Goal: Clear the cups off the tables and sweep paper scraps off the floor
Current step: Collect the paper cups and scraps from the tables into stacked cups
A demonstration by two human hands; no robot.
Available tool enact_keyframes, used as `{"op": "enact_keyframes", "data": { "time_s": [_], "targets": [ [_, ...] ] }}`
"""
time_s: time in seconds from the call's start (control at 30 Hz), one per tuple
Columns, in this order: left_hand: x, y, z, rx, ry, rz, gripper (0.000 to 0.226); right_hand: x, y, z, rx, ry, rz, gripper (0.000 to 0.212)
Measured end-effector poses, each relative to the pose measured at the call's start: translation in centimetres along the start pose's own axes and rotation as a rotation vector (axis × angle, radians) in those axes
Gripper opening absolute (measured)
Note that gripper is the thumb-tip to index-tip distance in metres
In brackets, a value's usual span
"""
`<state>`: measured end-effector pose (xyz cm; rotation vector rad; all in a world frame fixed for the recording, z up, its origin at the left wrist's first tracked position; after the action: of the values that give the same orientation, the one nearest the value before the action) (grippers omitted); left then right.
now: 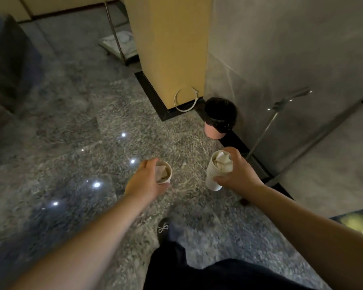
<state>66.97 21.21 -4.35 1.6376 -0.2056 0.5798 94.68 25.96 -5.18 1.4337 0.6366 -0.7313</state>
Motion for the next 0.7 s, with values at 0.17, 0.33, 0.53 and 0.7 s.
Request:
{"op": "enact_keyframes", "data": {
  "time_s": [0.17, 0.33, 0.53, 0.7],
  "targets": [
    [-1.8, -0.9, -10.2, -0.056, -0.038, 0.055, 0.083, -2.1, -2.7, -8.5, 0.055, -0.044, -0.005, 0.083],
    [-1.8, -3.2, -18.4, -0.178, -0.089, 0.025, 0.083, -4.0, -4.2, -15.3, 0.116, -0.082, -0.022, 0.080],
    [1.6, -6.6, -26.1, -0.275, -0.216, 0.018, 0.082, -4.1, -3.8, -21.6, 0.203, -0.132, -0.009, 0.075],
    [5.3, -10.2, -32.4, -0.375, -0.320, -0.016, 0.079, -2.5, -2.5, -28.0, 0.242, -0.192, -0.016, 0.075]
  ]
}}
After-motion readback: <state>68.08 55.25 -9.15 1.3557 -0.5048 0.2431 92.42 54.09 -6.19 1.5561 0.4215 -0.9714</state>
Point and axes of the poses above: each hand's wrist, its own z-axis away from the middle knuckle, its own y-axis out of the back of the hand, x = y × z, the point moved 9 cm from there along -z, towards the middle knuckle, and after that the axes turned 14 degrees about x, right-handed, at the moved point
